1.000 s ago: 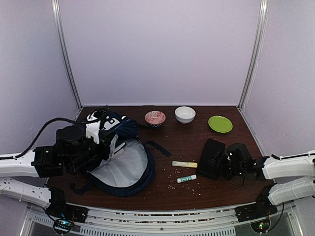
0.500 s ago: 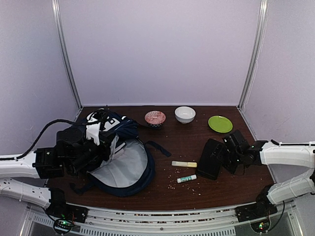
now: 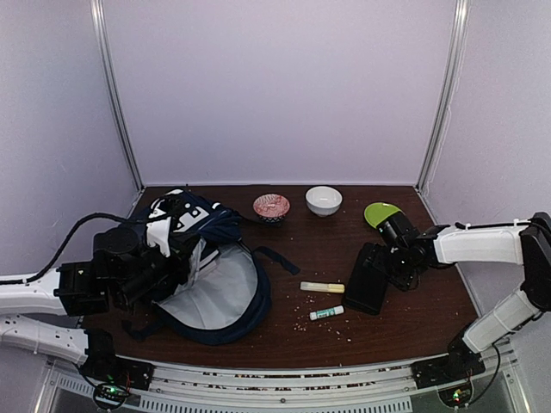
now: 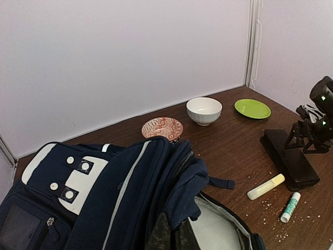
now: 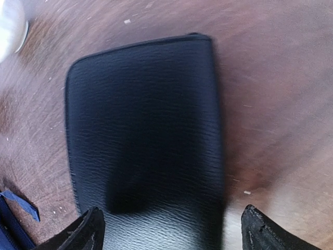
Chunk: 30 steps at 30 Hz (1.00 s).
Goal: Pack the student bag
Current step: Pick up the personal item from the center of the board.
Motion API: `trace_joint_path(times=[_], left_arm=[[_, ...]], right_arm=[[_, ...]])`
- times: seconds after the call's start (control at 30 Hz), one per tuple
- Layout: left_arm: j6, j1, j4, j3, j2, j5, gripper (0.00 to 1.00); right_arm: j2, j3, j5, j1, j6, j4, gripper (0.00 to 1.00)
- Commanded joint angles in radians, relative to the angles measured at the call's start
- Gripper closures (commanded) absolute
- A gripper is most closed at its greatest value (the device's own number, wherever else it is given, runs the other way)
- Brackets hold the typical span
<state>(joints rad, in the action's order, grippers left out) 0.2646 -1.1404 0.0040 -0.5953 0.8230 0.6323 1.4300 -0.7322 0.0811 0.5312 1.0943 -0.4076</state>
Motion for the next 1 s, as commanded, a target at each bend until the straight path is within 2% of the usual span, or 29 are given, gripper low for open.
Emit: trace_joint_path(times=[0.0,0.13,0.27,0.43,0.67,0.8,0.83,0.97], left_arm=[[0.0,0.006,0.057,0.008,-0.029,0.023,1.0],[0.006,0.005,0.055,0.017,-0.041,0.025,1.0],[0.011,0.005,0.049,0.021,-0.043,0.024,1.0],[0.012,0.006,0.039,0.015,-0.044,0.023,1.0],[0.012,0.007,0.033,0.011,-0.04,0.026,1.0],[0.013,0.005,0.034,0.002,-0.029,0.023,1.0],[0.013,0.005,0.033,0.0,-0.026,0.021,1.0],[0.014,0.006,0.029,-0.014,-0.012,0.016,1.0]], right_arm=[[0.051,-0.03,-0.02,-0.013,-0.032,0.01,0.09],[0.082,0.019,-0.077,-0.017,-0.002,0.075,0.12],[0.095,0.066,-0.104,-0.018,0.007,0.137,0.2],[0.073,0.079,-0.085,-0.018,-0.027,0.136,0.47],[-0.013,0.082,-0.066,-0.016,-0.076,0.097,0.74],[-0.052,0.082,-0.074,-0.014,-0.09,0.087,0.97],[-0.058,0.081,-0.077,-0.015,-0.092,0.084,1.0],[-0.086,0.078,-0.081,-0.014,-0.103,0.068,1.0]])
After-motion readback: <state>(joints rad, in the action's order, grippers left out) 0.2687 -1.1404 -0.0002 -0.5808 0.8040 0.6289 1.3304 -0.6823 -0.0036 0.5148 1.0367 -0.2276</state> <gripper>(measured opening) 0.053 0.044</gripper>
